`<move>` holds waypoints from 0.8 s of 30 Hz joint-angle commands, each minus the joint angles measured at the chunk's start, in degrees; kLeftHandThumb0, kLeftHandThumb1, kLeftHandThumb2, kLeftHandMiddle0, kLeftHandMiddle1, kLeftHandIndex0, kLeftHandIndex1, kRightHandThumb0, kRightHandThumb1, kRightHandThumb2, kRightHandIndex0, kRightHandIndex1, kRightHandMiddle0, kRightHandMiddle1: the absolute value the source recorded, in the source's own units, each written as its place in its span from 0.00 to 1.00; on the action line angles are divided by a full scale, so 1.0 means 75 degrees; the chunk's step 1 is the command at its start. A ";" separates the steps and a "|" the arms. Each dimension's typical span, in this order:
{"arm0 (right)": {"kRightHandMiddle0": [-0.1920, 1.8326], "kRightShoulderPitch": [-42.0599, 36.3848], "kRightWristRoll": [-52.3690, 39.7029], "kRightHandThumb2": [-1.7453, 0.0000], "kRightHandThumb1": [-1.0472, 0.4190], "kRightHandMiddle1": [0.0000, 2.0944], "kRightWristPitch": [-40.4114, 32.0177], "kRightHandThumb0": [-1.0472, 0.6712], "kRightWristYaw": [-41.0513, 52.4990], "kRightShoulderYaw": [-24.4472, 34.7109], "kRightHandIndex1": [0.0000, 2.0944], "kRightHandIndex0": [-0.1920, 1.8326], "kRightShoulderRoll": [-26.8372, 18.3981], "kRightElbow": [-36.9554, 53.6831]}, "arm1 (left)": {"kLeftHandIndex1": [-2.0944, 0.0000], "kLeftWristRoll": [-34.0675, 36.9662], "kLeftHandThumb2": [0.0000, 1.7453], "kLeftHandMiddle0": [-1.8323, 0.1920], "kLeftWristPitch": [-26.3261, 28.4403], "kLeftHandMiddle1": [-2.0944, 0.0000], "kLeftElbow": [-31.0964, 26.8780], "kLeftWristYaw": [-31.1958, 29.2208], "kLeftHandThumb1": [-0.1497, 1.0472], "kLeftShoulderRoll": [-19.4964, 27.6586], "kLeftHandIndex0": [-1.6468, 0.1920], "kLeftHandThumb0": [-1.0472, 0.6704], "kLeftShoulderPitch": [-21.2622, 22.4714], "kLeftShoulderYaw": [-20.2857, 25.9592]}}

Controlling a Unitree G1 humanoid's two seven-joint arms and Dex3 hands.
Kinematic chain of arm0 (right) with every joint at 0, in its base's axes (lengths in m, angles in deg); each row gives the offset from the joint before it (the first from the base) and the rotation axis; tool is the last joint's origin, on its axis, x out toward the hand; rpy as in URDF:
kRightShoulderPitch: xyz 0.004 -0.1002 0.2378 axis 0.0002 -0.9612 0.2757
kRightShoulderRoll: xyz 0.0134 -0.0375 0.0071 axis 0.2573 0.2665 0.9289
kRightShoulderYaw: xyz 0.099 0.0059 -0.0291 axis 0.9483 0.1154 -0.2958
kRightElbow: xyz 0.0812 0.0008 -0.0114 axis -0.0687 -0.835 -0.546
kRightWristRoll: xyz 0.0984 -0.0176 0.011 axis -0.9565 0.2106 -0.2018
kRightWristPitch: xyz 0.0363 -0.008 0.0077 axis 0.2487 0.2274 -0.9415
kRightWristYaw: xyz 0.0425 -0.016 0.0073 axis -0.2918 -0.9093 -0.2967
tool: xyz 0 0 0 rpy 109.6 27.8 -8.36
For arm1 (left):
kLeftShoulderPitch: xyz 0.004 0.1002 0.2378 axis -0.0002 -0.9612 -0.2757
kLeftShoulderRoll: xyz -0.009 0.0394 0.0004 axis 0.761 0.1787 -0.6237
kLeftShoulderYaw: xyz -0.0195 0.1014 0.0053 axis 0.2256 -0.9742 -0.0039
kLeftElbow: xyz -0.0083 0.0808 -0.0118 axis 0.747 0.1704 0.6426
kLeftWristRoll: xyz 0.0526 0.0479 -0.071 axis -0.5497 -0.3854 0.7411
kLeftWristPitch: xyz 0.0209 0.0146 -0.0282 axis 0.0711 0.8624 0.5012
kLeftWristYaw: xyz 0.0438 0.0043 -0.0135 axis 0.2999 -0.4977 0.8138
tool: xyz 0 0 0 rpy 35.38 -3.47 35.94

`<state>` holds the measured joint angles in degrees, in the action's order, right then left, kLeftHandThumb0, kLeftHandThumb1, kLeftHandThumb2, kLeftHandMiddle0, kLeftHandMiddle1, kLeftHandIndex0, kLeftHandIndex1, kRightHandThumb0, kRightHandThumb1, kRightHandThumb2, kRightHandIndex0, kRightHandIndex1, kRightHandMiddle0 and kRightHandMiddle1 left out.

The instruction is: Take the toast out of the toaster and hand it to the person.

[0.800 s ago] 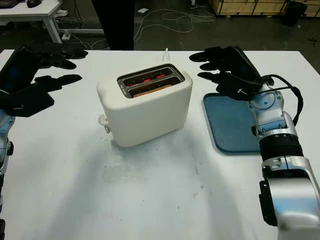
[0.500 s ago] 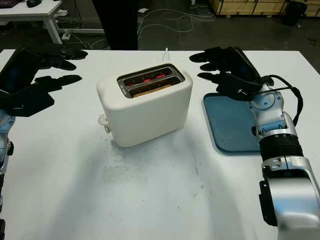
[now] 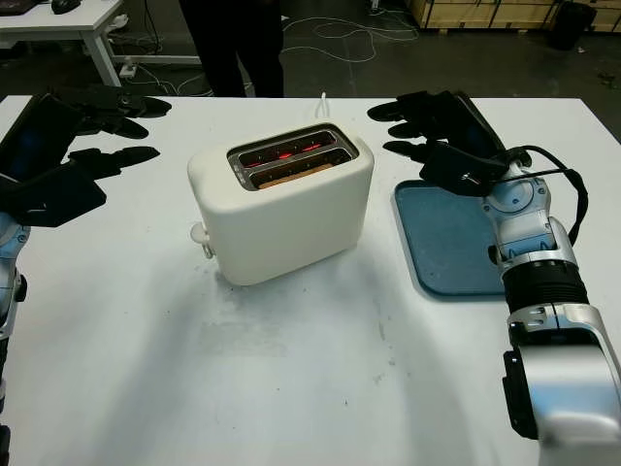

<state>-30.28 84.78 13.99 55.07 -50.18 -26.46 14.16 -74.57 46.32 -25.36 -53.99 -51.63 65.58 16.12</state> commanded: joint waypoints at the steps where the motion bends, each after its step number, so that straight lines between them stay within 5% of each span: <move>1: 0.50 -0.0024 -0.0075 0.99 0.09 0.00 0.0134 0.49 0.0029 0.0032 0.00 0.53 -0.0074 0.0071 | 0.96 0.0046 0.00 0.57 -0.0054 0.70 0.0017 0.0028 0.84 0.0015 0.45 0.40 0.0103 0.0025; 24: 0.51 0.0051 -0.0035 1.00 0.09 0.00 0.0156 0.47 -0.0025 -0.0021 0.00 0.55 0.0006 -0.0054 | 0.96 0.0006 0.00 0.57 0.0023 0.70 0.0016 0.0034 0.84 0.0040 0.45 0.41 0.0014 0.0041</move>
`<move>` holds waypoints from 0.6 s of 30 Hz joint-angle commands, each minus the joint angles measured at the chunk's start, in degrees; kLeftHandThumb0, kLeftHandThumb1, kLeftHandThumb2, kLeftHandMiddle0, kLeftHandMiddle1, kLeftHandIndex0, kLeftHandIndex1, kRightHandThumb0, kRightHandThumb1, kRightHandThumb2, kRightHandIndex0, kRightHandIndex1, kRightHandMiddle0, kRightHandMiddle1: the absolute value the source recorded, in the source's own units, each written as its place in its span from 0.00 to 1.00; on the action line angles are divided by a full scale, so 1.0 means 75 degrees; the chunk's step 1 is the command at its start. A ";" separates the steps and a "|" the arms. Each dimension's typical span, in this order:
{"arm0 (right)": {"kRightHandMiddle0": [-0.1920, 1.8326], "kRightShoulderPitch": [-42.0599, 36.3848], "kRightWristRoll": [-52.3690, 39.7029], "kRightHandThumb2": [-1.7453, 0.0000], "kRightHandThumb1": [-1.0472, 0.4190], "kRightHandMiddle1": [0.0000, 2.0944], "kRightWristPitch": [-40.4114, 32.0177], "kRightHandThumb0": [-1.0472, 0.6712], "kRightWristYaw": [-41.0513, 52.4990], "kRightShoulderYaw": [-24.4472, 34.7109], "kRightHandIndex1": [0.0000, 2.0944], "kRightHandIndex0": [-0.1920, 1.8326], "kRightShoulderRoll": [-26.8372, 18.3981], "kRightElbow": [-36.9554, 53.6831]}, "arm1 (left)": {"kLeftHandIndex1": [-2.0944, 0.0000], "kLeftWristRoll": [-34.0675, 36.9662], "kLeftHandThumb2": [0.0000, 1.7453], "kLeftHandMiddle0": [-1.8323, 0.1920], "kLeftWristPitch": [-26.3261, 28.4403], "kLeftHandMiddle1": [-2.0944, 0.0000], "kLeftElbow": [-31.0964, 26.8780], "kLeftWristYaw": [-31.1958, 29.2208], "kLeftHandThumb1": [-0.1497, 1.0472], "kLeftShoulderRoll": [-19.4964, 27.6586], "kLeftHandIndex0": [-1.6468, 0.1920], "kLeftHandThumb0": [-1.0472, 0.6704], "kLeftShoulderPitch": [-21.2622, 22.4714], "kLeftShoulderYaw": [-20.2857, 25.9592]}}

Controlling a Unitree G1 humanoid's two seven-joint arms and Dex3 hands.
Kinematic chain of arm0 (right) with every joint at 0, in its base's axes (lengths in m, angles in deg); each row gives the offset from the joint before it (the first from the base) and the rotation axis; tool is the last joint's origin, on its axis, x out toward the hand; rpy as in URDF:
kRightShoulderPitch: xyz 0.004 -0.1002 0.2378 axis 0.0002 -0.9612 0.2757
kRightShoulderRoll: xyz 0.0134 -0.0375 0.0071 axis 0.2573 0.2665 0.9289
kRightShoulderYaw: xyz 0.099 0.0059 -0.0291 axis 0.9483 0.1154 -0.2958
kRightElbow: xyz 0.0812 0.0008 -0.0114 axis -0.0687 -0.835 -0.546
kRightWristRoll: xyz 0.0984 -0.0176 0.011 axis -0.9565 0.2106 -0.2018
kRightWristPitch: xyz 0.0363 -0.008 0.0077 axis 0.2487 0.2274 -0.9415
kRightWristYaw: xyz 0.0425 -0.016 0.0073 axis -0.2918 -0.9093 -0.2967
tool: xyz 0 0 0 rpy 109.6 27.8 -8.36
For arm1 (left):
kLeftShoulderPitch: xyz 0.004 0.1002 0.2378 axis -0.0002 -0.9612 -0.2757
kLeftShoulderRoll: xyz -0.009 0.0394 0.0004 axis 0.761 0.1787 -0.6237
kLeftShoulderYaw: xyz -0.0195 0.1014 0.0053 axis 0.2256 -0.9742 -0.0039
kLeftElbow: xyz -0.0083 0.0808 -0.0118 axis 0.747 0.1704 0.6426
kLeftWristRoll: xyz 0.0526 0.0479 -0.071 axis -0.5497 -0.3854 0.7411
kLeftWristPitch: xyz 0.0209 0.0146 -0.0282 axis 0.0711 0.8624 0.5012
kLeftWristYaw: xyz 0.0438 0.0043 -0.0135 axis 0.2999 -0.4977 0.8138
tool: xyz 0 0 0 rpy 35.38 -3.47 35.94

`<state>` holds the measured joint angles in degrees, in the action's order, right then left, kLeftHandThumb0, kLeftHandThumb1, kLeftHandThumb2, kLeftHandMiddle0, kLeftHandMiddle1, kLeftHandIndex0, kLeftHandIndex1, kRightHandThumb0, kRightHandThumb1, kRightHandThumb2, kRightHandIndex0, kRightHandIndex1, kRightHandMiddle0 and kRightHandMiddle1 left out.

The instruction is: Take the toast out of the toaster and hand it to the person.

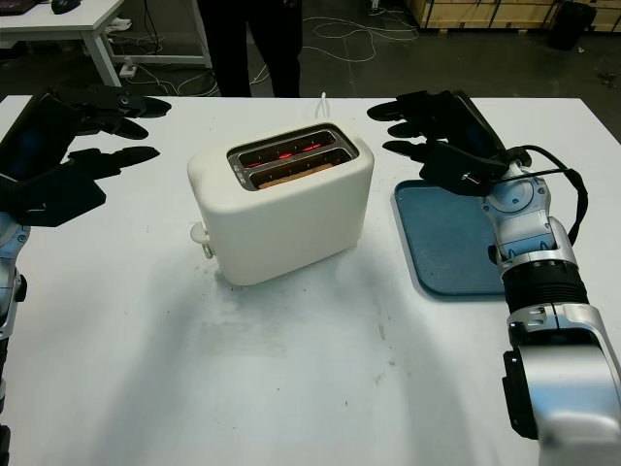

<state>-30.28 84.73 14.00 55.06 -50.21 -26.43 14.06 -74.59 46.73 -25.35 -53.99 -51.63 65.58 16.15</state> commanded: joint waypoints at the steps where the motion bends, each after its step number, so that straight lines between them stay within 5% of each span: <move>1: 0.51 0.0057 -0.0035 1.00 0.09 0.00 0.0140 0.48 -0.0023 -0.0014 0.00 0.55 0.0011 -0.0043 | 0.96 0.0001 0.00 0.57 -0.0046 0.70 0.0017 0.0037 0.85 0.0045 0.45 0.41 0.0012 0.0033; 18: 0.51 0.0083 0.0006 1.00 0.09 0.00 0.0102 0.46 -0.0014 -0.0072 0.00 0.55 0.0010 -0.0007 | 0.96 -0.0011 0.00 0.57 0.0108 0.70 0.0057 -0.0030 0.84 0.0091 0.45 0.40 0.0108 -0.0004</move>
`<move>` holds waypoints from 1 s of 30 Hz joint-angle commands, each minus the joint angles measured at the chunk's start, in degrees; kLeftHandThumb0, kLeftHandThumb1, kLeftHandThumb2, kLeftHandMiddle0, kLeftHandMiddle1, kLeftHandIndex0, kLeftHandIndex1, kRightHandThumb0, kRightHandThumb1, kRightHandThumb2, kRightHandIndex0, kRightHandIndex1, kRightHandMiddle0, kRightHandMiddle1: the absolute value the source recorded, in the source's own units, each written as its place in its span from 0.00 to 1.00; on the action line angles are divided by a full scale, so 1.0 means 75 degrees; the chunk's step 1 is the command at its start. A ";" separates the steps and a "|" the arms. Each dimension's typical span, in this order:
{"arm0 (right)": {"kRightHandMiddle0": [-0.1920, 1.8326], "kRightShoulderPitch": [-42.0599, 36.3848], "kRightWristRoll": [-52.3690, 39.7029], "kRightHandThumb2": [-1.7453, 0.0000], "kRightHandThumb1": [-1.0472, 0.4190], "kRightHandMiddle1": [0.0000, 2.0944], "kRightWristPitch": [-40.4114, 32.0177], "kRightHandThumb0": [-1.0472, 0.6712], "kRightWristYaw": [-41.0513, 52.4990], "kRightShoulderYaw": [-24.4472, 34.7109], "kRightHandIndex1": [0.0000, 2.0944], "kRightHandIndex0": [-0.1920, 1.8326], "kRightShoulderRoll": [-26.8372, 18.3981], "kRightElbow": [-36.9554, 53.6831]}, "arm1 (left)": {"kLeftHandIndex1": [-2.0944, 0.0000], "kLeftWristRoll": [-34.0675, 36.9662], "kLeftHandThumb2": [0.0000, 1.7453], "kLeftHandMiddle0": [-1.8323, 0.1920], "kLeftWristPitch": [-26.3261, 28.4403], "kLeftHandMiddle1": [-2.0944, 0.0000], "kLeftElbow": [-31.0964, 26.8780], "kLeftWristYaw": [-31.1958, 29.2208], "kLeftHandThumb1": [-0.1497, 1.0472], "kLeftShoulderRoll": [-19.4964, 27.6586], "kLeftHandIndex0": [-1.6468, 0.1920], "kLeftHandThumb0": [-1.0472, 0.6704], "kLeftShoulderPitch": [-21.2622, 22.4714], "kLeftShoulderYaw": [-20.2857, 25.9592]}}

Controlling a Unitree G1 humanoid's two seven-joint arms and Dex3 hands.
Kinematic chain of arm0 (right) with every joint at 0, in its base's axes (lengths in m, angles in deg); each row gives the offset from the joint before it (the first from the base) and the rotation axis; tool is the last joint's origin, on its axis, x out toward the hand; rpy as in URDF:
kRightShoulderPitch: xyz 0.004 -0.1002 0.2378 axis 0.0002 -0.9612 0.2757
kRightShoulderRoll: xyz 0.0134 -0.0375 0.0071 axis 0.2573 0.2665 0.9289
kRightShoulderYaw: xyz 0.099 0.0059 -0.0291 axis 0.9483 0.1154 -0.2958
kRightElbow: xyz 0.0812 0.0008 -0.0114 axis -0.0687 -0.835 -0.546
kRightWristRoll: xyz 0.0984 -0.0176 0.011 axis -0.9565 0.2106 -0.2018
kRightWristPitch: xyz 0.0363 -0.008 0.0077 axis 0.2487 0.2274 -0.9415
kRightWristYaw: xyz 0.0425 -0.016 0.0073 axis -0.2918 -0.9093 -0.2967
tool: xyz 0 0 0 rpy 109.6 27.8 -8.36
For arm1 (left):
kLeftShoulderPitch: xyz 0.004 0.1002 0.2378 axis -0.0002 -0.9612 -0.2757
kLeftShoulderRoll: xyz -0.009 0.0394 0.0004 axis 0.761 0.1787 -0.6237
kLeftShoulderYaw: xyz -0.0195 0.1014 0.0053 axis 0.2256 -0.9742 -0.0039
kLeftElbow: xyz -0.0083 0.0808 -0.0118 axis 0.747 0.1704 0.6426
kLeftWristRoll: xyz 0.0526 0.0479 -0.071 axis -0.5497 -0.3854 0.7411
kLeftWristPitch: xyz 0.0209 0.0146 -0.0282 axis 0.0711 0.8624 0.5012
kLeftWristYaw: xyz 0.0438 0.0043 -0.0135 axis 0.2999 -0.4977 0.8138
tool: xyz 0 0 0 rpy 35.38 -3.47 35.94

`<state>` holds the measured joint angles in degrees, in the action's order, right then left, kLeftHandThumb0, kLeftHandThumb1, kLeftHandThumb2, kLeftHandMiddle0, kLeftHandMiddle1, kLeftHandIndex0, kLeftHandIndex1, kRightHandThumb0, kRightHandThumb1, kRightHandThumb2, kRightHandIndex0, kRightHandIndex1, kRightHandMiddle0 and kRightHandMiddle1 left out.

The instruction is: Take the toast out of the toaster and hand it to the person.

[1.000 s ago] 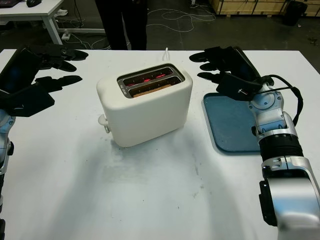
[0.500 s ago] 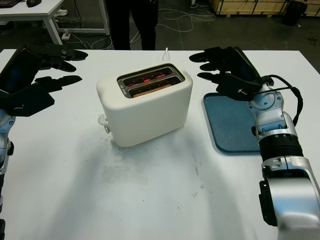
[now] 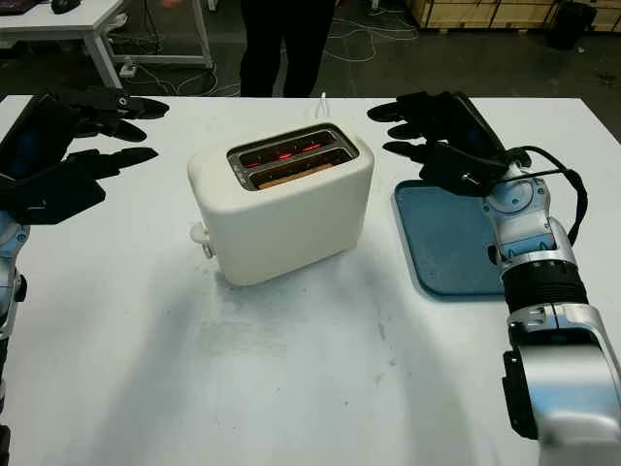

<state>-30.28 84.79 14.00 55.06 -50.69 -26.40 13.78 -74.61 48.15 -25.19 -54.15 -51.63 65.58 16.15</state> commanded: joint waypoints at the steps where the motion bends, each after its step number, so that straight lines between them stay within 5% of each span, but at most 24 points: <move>1: 0.51 0.0083 -0.0006 1.00 0.09 0.00 0.0088 0.46 -0.0016 -0.0015 0.00 0.55 0.0008 0.0036 | 0.96 -0.0016 0.00 0.57 -0.0057 0.70 0.0027 -0.0013 0.84 0.0091 0.45 0.40 0.0113 -0.0009; 30: 0.51 0.0093 -0.0026 1.00 0.09 0.00 0.0181 0.48 0.0000 -0.0017 0.00 0.55 -0.0084 0.0129 | 0.98 0.0067 0.00 0.58 0.0027 0.73 -0.0048 -0.0072 0.86 0.0173 0.46 0.39 -0.0128 0.0150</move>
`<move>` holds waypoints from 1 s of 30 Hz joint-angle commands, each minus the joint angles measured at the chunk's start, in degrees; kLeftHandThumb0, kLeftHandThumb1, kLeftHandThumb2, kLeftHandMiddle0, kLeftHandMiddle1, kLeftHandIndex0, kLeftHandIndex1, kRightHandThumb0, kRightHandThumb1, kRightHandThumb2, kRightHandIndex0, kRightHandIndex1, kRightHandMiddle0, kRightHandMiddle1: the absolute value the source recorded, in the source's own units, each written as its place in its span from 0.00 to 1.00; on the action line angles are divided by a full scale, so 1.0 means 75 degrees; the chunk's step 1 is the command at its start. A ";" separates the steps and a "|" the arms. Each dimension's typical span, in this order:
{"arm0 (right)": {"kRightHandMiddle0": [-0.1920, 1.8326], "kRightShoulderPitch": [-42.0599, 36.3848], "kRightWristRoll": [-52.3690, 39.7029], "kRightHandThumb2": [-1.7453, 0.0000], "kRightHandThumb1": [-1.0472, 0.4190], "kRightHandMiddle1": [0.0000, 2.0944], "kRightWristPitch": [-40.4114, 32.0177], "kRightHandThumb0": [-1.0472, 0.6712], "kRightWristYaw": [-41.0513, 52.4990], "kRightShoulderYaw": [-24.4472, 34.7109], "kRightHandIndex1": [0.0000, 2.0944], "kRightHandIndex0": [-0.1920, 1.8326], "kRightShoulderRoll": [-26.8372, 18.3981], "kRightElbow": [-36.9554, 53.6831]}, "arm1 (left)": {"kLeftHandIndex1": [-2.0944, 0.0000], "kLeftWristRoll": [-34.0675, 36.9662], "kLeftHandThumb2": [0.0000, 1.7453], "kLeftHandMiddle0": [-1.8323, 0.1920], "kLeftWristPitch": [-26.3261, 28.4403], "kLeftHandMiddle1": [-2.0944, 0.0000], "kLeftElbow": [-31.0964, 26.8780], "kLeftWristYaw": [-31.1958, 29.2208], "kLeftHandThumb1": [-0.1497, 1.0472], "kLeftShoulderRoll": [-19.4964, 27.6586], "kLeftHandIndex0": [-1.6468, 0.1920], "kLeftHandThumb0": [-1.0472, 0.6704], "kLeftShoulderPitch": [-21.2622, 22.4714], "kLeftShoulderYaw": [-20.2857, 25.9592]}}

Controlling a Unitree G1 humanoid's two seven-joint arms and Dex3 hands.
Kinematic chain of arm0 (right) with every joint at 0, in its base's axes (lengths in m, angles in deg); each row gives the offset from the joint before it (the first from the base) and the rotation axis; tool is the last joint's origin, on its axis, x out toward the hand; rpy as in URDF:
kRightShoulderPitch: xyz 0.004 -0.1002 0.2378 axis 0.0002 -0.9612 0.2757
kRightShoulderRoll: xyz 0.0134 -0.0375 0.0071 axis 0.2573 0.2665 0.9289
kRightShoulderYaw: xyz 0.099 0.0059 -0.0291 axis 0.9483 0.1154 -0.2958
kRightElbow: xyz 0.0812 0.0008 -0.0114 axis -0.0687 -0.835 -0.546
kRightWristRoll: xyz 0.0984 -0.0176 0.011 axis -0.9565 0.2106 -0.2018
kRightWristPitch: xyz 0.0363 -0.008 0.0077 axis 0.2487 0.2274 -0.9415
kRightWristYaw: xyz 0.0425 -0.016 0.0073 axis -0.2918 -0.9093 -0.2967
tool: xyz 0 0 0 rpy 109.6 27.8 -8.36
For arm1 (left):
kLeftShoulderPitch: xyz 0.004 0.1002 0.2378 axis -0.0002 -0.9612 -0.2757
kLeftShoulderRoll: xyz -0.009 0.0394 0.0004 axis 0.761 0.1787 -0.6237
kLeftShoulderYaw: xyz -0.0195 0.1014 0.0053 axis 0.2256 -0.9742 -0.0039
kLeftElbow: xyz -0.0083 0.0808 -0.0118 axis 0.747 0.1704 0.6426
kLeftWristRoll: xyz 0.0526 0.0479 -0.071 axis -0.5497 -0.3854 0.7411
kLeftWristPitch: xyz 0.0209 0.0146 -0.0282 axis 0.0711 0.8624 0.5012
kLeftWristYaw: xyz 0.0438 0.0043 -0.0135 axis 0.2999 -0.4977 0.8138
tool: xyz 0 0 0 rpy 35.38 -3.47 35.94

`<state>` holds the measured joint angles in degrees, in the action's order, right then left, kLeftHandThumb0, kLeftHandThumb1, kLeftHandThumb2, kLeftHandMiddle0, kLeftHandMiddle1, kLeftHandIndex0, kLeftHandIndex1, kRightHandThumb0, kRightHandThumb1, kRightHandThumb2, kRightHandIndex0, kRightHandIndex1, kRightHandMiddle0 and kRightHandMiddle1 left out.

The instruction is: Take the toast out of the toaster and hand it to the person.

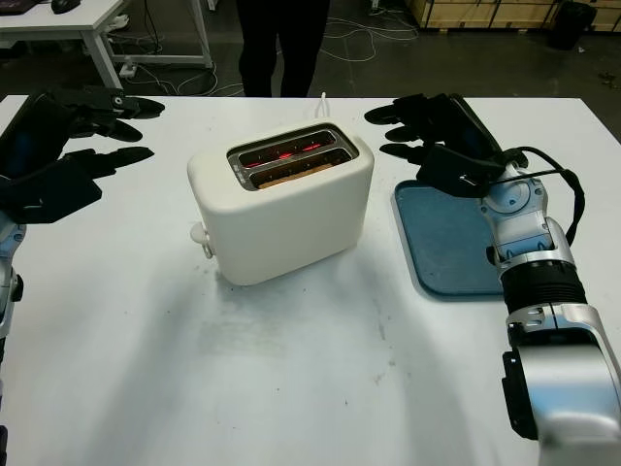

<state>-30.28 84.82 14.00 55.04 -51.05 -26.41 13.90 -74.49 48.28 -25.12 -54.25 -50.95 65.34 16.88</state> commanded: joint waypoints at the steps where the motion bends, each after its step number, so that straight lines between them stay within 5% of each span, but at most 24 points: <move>1: 0.51 0.0115 -0.0028 1.00 0.09 0.00 0.0193 0.47 0.0010 0.0023 0.00 0.55 -0.0076 0.0109 | 0.98 0.0056 0.00 0.58 0.0018 0.73 -0.0057 -0.0063 0.86 0.0080 0.46 0.39 -0.0096 0.0051; 30: 0.51 0.0144 -0.0089 0.98 0.09 0.00 0.0117 0.44 0.0056 0.0041 0.00 0.55 -0.0044 0.0184 | 0.98 0.0039 0.00 0.55 0.0025 0.76 -0.0109 -0.0074 0.86 0.0043 0.45 0.41 -0.0076 0.0007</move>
<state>-30.23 84.68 14.03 55.09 -51.04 -26.48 14.84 -74.48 48.63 -25.79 -54.61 -50.95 65.21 16.87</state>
